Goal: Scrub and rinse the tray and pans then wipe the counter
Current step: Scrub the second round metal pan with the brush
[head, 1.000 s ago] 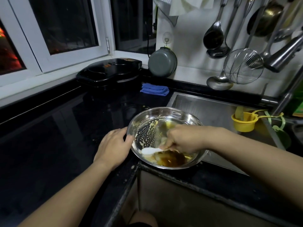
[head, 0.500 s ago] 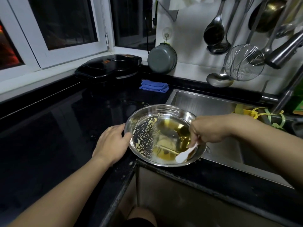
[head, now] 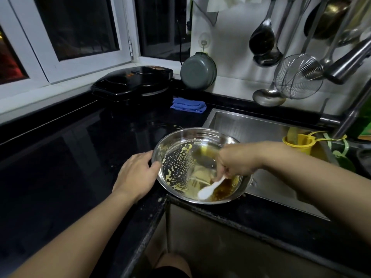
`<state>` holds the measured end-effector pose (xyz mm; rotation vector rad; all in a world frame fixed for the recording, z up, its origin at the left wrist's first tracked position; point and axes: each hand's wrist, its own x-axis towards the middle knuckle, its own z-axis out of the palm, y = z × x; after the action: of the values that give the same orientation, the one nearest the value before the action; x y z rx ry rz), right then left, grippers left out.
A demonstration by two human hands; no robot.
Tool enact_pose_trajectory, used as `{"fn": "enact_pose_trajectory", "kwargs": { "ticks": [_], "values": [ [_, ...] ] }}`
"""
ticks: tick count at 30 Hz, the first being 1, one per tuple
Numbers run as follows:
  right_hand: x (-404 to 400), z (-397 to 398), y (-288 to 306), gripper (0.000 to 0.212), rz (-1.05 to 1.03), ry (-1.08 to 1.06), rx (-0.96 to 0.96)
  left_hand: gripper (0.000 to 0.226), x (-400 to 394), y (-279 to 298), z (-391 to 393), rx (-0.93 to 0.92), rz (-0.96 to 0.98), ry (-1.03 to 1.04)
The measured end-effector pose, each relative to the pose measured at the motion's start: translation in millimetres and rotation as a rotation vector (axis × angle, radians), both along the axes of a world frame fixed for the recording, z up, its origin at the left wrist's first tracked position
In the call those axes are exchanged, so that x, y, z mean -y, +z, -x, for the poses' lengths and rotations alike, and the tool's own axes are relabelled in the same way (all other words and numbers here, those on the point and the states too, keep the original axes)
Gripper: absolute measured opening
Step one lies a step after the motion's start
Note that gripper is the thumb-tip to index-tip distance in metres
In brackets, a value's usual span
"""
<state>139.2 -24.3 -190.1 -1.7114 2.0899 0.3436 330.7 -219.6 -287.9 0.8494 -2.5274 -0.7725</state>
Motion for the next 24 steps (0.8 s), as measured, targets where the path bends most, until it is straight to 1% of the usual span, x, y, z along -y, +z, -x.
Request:
{"fn": "enact_pose_trajectory", "kwargs": {
  "ticks": [2, 5, 7, 10, 14, 16, 18, 19, 21, 22, 24],
  "values": [
    [-14, 11, 6, 0.028, -0.067, -0.028, -0.049, 0.037, 1, -1, 0, 0.004, 0.002, 0.005],
    [-18, 22, 9, 0.028, -0.087, -0.083, -0.088, 0.035, -1, -1, -1, -0.003, 0.005, 0.01],
    [-10, 20, 3, 0.029, -0.03, -0.069, -0.077, 0.034, -2, 0, -1, -0.007, 0.004, 0.015],
    [7, 12, -14, 0.02, 0.139, -0.046, -0.024, 0.033, -2, 1, -1, -0.007, 0.006, 0.016],
    [17, 11, -21, 0.039, 0.261, -0.136, 0.022, 0.036, -2, 3, -2, -0.007, 0.006, 0.015],
    [11, 13, -19, 0.035, 0.224, -0.112, 0.02, 0.037, -3, 3, -2, -0.005, 0.0, 0.011],
    [2, 15, -13, 0.024, 0.11, -0.051, 0.003, 0.037, -2, 2, -2, -0.005, -0.007, 0.013],
    [-4, 16, -9, 0.022, 0.056, -0.05, 0.008, 0.037, -2, 2, -1, -0.003, -0.006, 0.012],
    [-10, 21, -4, 0.028, -0.006, -0.077, 0.019, 0.037, -3, 1, -1, -0.002, -0.007, 0.018],
    [-10, 21, -3, 0.034, -0.005, -0.086, 0.011, 0.037, -3, 2, -1, -0.003, -0.008, 0.019],
    [-1, 19, -7, 0.032, 0.048, -0.095, -0.012, 0.035, -3, 2, -2, -0.004, -0.012, 0.02]
  ]
}}
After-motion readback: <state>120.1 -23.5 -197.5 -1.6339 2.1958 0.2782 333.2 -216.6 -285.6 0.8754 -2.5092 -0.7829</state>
